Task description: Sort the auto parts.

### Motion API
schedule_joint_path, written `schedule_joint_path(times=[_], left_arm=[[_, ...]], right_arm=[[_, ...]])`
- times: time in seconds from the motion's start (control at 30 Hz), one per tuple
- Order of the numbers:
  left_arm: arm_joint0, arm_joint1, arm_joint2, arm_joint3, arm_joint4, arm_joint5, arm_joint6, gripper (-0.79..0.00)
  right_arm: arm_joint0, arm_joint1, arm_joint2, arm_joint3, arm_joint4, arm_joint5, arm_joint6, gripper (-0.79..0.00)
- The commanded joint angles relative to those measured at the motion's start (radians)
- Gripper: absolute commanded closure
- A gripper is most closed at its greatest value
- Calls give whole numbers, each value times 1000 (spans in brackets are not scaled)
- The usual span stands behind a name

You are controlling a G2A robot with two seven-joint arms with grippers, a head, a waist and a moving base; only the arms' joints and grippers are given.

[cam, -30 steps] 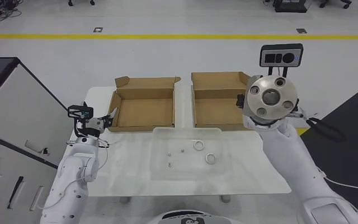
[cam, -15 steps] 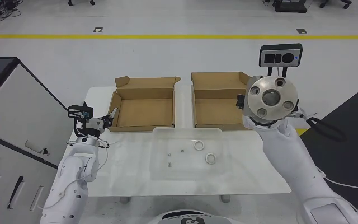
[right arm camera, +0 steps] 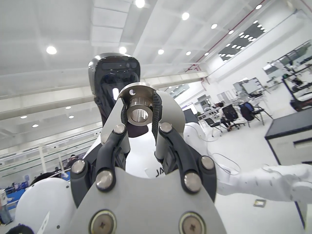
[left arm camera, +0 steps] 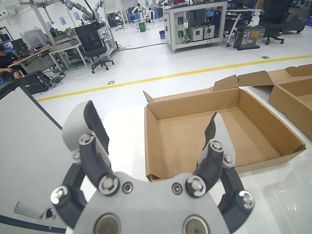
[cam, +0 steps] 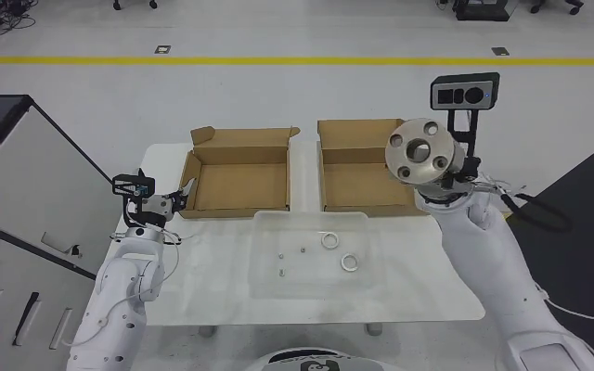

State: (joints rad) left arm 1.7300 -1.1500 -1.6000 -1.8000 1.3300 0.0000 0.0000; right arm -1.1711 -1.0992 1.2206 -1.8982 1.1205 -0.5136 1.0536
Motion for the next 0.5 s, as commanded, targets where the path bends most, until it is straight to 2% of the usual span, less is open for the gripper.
schedule_joint_path(times=[0.0, 0.23, 0.3, 0.37, 0.47], left_arm=[[0, 0, 0, 0, 0, 0, 0, -785], [0, 0, 0, 0, 0, 0, 0, -785], [0, 0, 0, 0, 0, 0, 0, -785], [0, 0, 0, 0, 0, 0, 0, -785], [0, 0, 0, 0, 0, 0, 0, -785]], right_arm=[[-25, 7, 49, 12, -57, 27, -1, 0], [-109, 43, 249, 26, -360, 156, -1, 0], [-117, 56, 314, 20, -521, 190, 3, 0], [-125, 62, 354, 12, -579, 228, -19, 0], [-111, 75, 402, -4, -772, 275, -26, 0]])
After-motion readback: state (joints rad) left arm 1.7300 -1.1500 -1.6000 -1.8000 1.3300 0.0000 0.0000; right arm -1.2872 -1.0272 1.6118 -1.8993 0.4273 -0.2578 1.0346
